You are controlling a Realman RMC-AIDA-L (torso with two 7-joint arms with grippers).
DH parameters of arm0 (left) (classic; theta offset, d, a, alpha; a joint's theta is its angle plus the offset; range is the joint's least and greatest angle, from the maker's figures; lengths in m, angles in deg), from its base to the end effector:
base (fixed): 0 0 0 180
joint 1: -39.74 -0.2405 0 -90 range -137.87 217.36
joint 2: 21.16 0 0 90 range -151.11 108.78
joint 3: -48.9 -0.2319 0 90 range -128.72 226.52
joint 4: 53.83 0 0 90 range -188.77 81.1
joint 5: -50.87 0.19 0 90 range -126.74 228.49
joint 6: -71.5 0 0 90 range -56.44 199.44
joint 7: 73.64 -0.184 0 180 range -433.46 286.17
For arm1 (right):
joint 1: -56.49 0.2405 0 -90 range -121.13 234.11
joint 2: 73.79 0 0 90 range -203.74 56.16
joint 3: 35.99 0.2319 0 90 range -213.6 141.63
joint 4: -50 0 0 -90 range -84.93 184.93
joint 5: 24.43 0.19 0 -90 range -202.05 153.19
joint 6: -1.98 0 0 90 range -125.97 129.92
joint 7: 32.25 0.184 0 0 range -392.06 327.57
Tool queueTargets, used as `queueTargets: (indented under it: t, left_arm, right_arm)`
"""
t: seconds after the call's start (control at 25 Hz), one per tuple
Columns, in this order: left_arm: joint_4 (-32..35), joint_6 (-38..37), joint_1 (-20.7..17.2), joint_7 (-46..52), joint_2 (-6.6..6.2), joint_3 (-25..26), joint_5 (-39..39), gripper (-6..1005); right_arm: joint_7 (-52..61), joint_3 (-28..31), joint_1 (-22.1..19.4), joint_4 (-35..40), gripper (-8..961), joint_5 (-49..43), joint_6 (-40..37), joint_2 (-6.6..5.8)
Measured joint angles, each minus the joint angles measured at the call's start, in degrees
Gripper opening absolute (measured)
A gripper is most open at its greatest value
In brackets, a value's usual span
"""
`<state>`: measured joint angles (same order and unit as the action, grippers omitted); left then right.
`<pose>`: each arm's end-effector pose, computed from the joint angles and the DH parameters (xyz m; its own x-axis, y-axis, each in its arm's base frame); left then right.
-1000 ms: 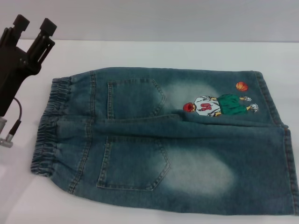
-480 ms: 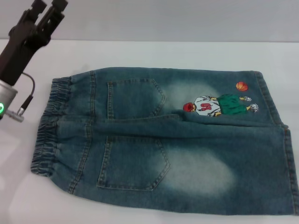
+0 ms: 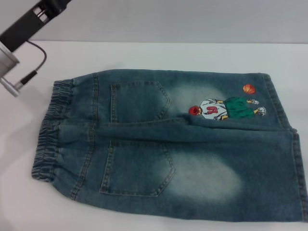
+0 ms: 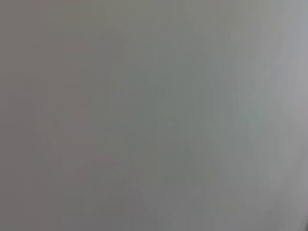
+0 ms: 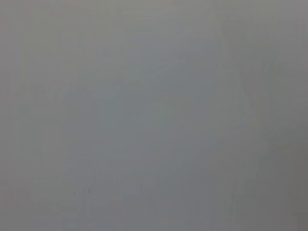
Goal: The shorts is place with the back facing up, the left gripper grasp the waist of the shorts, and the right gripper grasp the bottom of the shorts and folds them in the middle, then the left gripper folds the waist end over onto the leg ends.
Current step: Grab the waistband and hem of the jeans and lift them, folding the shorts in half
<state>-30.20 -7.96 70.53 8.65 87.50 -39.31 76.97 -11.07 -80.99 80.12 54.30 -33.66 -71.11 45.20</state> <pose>-0.1594 0.3754 0.0533 0.1767 0.2894 0.9407 0.6699 -0.7356 0.1005 0.3590 0.3267 0.1177 0.5375 0.2778 -0.7961 -0.8356 0.3025 -0.4586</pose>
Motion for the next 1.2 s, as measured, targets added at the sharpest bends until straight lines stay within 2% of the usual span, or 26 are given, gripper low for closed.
queueTargets:
  t: [0.12, 0.16, 0.2, 0.24, 0.28, 0.4, 0.52, 0.6, 0.68, 0.72, 0.92, 1.2]
  left_arm:
    - [3.89, -0.62, 0.11, 8.92, -2.55, 1.92, 8.46, 824]
    - [3.89, -0.62, 0.11, 8.92, -2.55, 1.92, 8.46, 824]
    - [6.98, -2.33, 0.17, 15.75, -4.08, 5.34, 16.87, 824]
    - [9.06, -4.59, 0.18, 20.96, -4.77, 8.91, 24.31, 823]
    - [9.67, -5.51, 0.18, 22.82, -4.92, 10.22, 26.86, 823]
    - [13.58, -10.44, 0.19, 33.01, -5.71, 17.79, 43.2, 823]
    - [17.43, -14.39, -0.01, 40.92, -5.73, 24.06, 56.88, 822]
    - [18.52, -16.45, -0.36, 43.64, -5.39, 27.52, 62.77, 822]
    - [18.51, -17.27, -0.5, 44.53, -5.36, 28.94, 65.33, 822]
    - [18.19, -18.86, -1.11, 46.4, -5.38, 32.84, 71.8, 821]
    - [18.43, -21.44, -3.46, 48.33, -5.63, 38.72, 78.92, 821]
    - [18.58, -23.07, -7.44, 48.47, -5.78, 41.84, 83.55, 820]
  right_arm:
    - [0.0, -0.15, -0.07, 0.0, 566, -0.14, 0.03, -0.06]
    - [0.01, -0.29, -0.11, 0.0, 566, -0.18, 0.04, -0.1]
    - [0.01, -0.43, -0.12, 0.0, 566, -0.21, 0.07, -0.11]
    - [0.0, -0.46, -0.16, 0.0, 566, -0.24, 0.11, -0.15]
    - [-0.05, -0.48, -0.16, -0.04, 566, -0.26, 0.18, -0.16]
    - [-0.3, -0.49, -0.1, -0.17, 566, -0.28, 0.99, -0.2]
    - [-0.34, -0.51, 0.18, 0.05, 566, -0.3, 2.43, -0.32]
    - [-0.4, -0.52, 0.42, 0.28, 566, -0.32, 3.43, -0.36]
    - [-0.46, -0.52, 0.71, 0.53, 566, -0.33, 4.19, -0.41]
    - [-0.48, -0.52, 0.86, 0.63, 566, -0.34, 4.48, -0.42]
    - [-0.52, -0.51, 1.41, 0.78, 566, -0.35, 5.63, -0.43]
    - [-0.55, -0.14, 1.42, 1.09, 566, -0.35, 7.01, -0.43]
